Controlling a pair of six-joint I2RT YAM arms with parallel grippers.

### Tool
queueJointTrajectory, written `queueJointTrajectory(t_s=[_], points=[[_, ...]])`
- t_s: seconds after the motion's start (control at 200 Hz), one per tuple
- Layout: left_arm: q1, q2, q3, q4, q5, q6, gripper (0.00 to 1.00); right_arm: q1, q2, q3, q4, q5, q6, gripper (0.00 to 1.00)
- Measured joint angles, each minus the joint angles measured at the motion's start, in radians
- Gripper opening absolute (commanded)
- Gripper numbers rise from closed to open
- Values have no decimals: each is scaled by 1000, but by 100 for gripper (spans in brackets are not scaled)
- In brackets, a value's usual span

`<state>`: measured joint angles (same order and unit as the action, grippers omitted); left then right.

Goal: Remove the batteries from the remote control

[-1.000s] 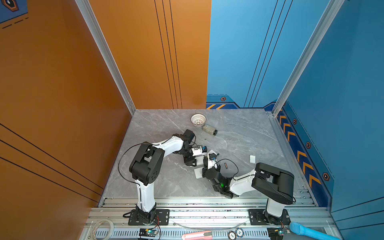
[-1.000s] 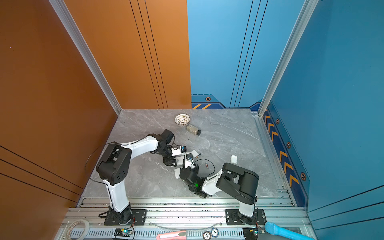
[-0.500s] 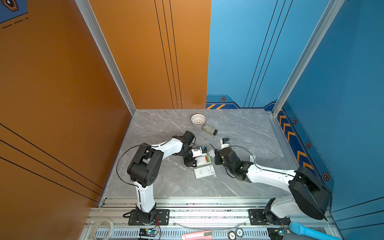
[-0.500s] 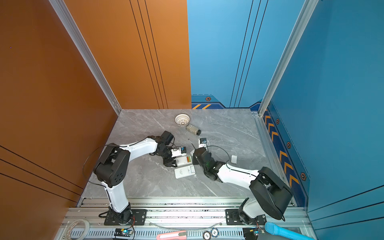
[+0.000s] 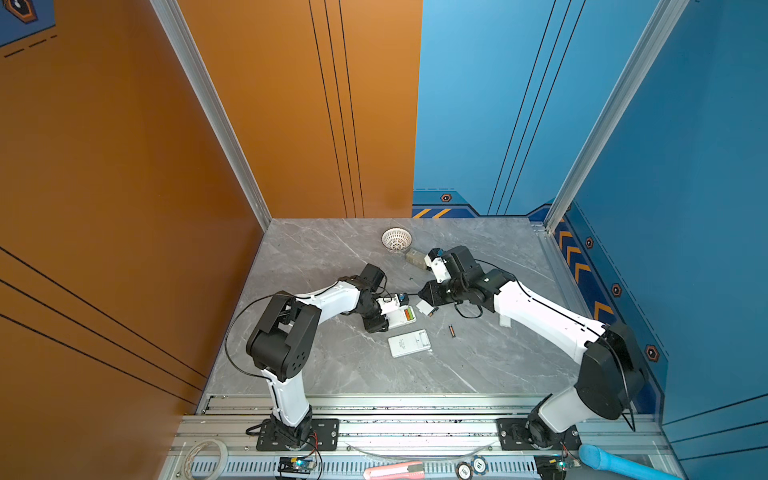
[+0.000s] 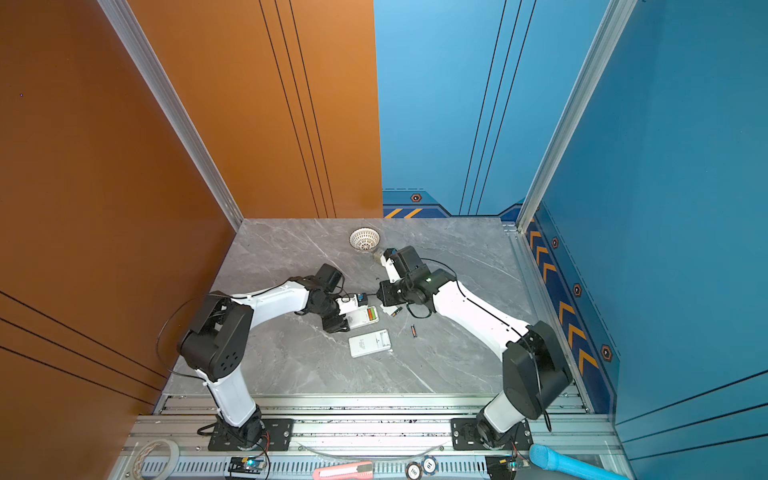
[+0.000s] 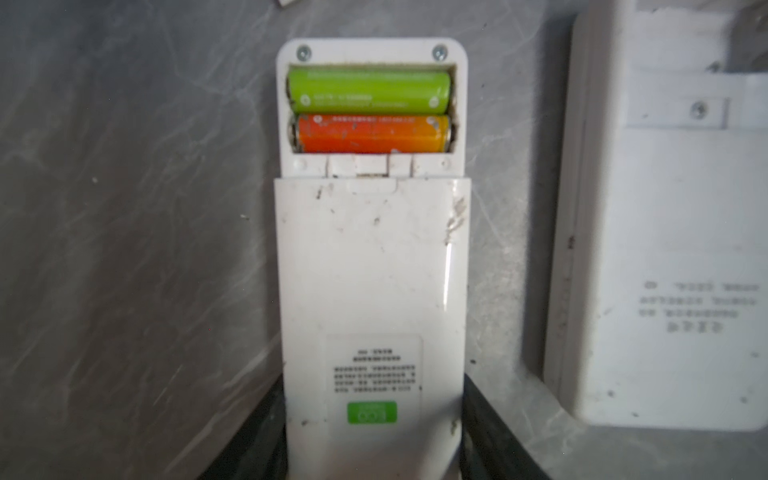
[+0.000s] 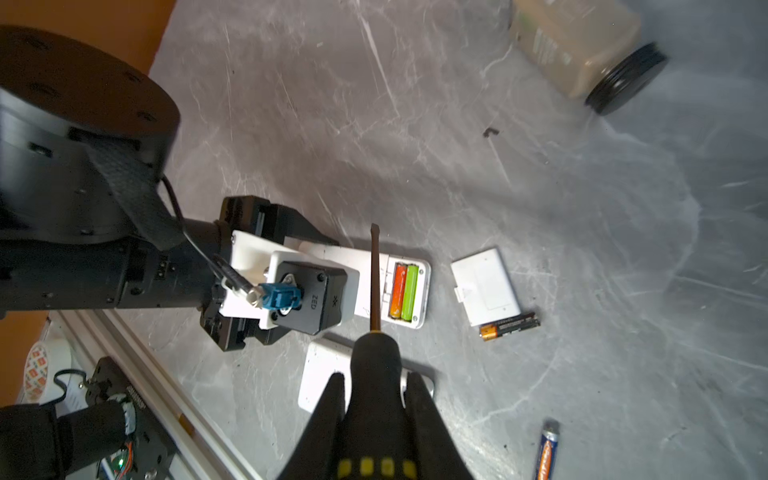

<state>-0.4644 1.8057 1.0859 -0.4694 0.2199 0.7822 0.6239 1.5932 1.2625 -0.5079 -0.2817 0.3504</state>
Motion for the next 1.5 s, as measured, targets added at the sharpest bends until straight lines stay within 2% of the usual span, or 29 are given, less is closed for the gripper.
queueJointTrajectory(t_s=[0.28, 0.466, 1.502], points=[[13, -19, -18, 14, -38, 29, 0, 13, 105, 129, -234, -21, -86, 0], [14, -19, -18, 14, -40, 34, 0, 25, 125, 167, -290, -5, -119, 0], [12, -19, -16, 12, -46, 39, 0, 17, 154, 201, -308, -41, -133, 0]])
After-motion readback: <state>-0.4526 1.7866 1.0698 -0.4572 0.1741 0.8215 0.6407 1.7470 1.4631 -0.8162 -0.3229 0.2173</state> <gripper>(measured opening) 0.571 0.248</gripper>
